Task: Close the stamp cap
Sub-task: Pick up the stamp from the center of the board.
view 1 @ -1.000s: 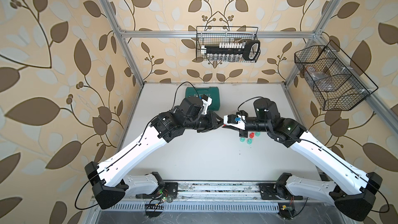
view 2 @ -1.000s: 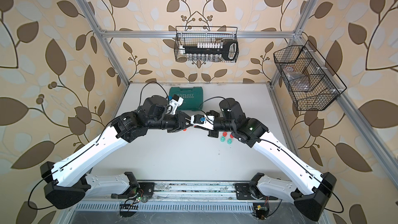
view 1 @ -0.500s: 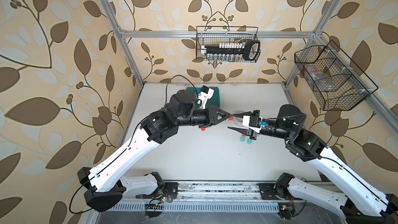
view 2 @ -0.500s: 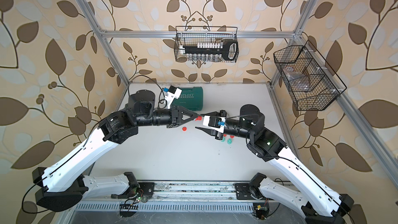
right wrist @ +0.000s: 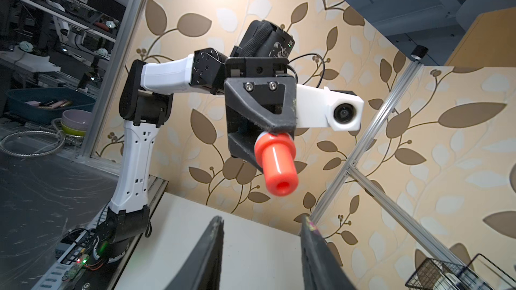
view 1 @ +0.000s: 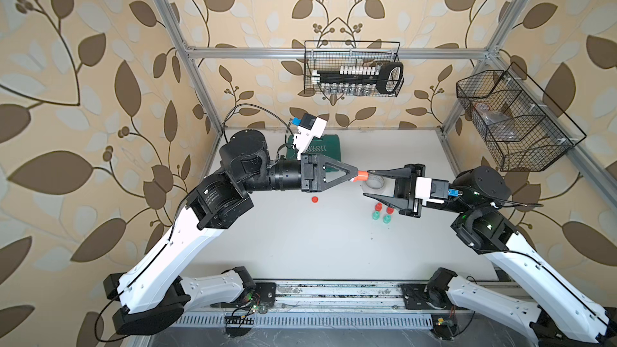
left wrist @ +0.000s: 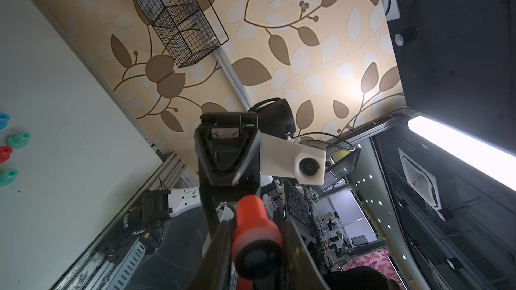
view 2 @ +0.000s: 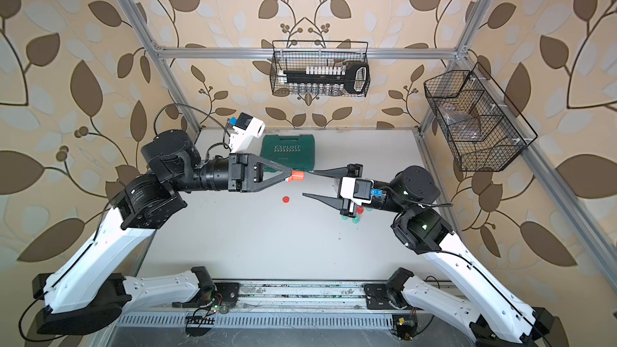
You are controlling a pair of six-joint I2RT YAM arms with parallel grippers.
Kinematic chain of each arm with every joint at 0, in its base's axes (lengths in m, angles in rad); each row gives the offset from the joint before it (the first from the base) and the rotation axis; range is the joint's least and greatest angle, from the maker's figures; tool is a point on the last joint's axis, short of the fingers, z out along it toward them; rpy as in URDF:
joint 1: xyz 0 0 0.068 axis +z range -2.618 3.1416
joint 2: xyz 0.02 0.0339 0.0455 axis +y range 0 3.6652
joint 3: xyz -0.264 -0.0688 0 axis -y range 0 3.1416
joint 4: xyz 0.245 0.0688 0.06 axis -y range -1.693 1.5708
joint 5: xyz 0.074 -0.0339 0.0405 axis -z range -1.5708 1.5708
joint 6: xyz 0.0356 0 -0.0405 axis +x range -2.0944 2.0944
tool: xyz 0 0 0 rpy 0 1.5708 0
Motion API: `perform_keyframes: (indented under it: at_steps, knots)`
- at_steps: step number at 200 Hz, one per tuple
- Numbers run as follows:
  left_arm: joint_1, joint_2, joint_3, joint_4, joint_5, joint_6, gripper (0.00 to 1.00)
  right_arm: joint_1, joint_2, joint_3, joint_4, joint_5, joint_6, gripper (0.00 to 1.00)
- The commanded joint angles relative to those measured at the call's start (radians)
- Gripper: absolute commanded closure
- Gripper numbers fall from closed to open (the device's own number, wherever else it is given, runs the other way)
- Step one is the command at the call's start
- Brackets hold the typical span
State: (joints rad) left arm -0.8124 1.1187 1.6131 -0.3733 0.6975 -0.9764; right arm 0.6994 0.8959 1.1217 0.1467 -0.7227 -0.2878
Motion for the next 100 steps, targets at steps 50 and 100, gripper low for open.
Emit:
perform_keyframes:
  at_steps: [50,100]
  knots:
    - [-0.005,-0.005,0.021,0.059,0.037,-0.007,0.86,0.005,0.071,0.072,0.143,-0.081,0.111,0.67]
    - [-0.005,0.005,0.013,0.053,0.027,-0.016,0.86,0.037,0.098,0.097,0.151,-0.102,0.116,0.72]
